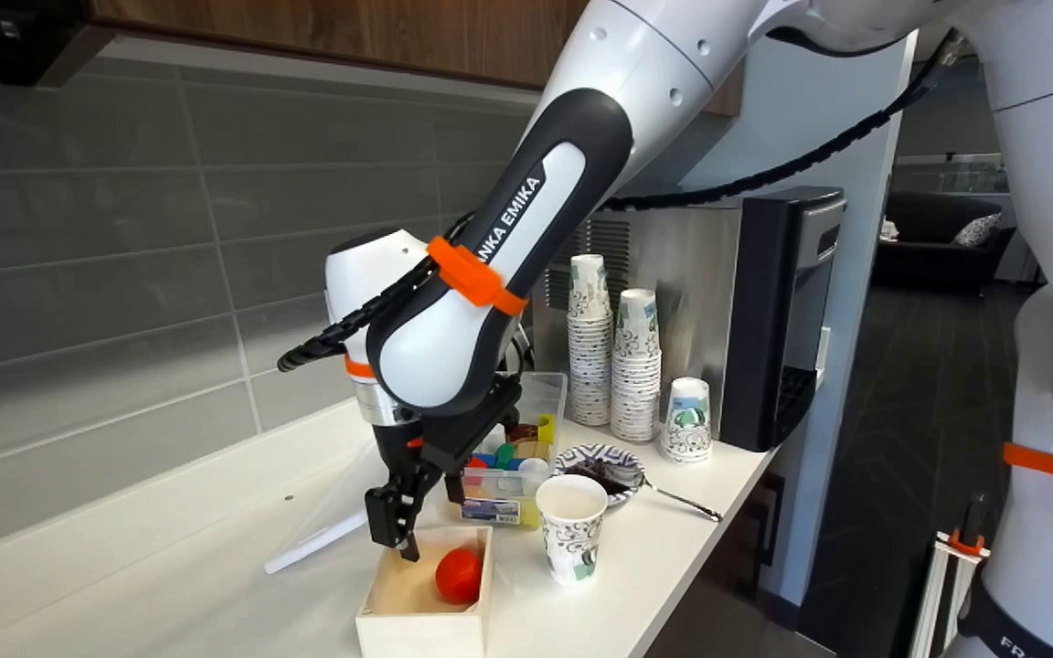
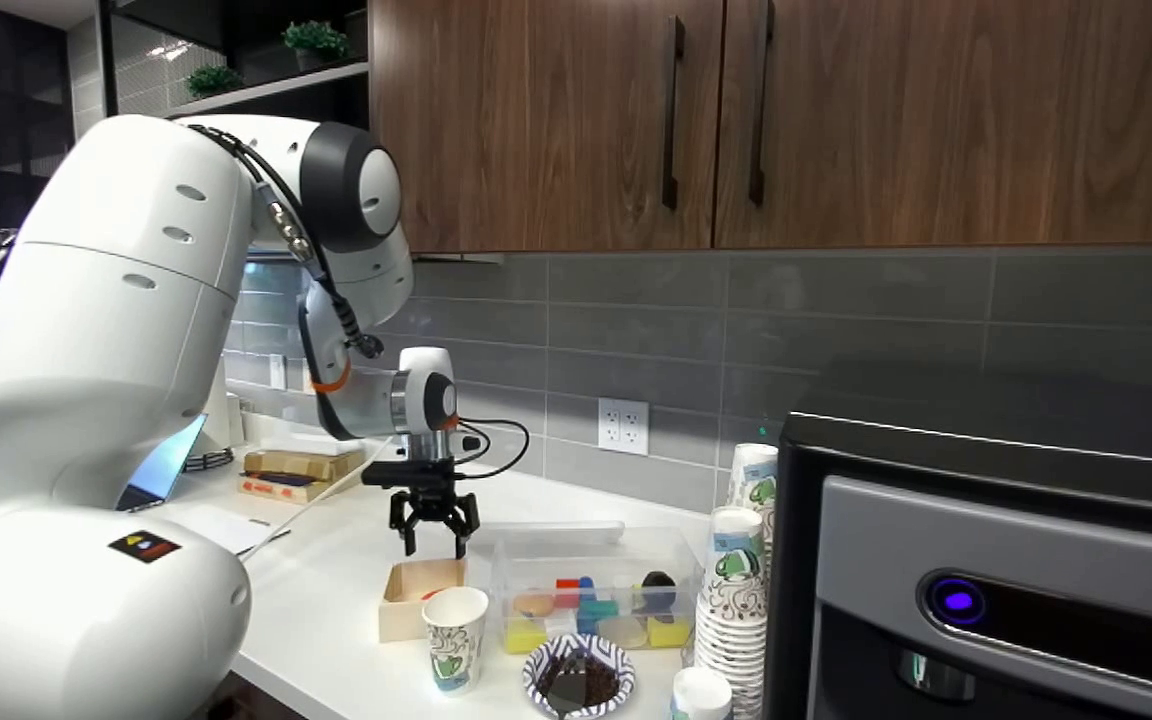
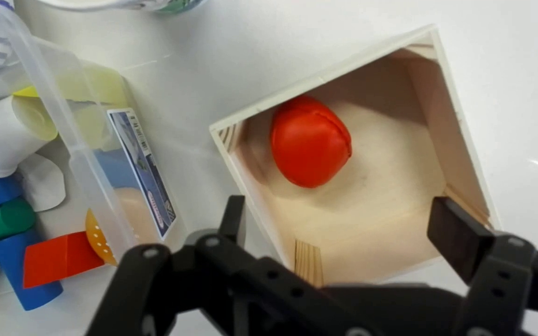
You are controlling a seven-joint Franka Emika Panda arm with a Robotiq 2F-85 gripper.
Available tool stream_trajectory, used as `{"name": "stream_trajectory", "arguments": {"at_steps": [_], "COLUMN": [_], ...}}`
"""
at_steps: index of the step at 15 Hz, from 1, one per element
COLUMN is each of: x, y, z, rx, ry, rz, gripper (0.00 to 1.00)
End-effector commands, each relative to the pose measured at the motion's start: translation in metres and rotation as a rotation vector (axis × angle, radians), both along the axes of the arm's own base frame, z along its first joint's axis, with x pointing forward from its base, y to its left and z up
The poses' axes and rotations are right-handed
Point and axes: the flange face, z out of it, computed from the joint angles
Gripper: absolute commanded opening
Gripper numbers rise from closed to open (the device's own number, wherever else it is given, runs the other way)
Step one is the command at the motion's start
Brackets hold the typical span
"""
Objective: Remove the white lid from the container then remove the wooden box from the container and put the orange ball in the box.
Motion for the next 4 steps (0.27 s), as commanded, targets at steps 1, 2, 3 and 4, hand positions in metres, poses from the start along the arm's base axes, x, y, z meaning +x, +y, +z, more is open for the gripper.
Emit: {"name": "stream_trajectory", "arguments": {"at_steps": [1,2,3,4], "x": [0.0037,0.0033,0.0025,0.0022], "y": [0.0024,0.0022,0.002,0.0015], "z": [0.0013,0.0009,0.0008,0.0002], "rx": [0.0,-0.001,0.0,-0.002], "ry": [0.016,0.018,0.02,0.024], "rz": [0.026,0.028,0.034,0.041], "gripper": [1.0,1.0,1.0,1.0]}}
